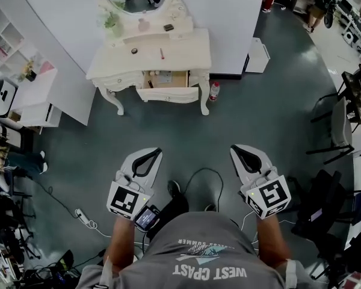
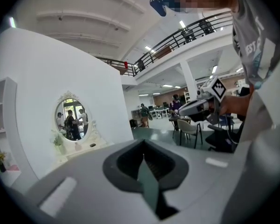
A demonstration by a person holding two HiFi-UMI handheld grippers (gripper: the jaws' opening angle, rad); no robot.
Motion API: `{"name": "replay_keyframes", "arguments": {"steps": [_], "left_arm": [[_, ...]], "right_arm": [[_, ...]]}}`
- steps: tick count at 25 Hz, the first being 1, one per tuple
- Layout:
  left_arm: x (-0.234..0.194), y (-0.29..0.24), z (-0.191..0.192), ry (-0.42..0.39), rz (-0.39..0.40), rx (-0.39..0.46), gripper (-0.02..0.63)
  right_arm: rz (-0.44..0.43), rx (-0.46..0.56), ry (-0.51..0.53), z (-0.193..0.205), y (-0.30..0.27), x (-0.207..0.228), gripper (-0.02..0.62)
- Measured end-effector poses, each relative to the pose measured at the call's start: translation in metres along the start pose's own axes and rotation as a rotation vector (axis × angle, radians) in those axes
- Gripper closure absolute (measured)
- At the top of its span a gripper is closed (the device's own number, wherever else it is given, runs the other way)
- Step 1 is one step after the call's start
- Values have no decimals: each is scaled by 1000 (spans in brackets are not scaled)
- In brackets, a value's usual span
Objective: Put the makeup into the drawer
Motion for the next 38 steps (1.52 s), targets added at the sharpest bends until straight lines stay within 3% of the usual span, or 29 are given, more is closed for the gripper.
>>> {"name": "replay_keyframes", "arguments": {"steps": [9, 19, 29, 34, 38], "left_arm": [[-119, -24, 17, -37, 75, 51, 605], [-204, -40, 38, -37, 145, 91, 604], [-254, -68, 65, -5, 70, 44, 604], [-276, -96, 63, 47, -34, 18, 605], [-292, -134, 59, 33, -103, -9, 604]], "right_arm": [[89, -8, 29, -12, -100, -8, 594], [156, -28, 33, -6, -184, -11, 594], [84, -52, 28, 2, -258, 27, 594], [-4, -53, 19, 5, -304, 66, 594], [-80, -36, 11, 0, -343, 108, 594]]}}
Point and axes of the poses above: the fingertips, and each gripper's own axes: y backward along the fingers, x to its right, z out of its underside, the point moved 3 cm from there along y, backward along the fingers, and after that the axes turned 12 degrees about x, right-handed, at the moved point
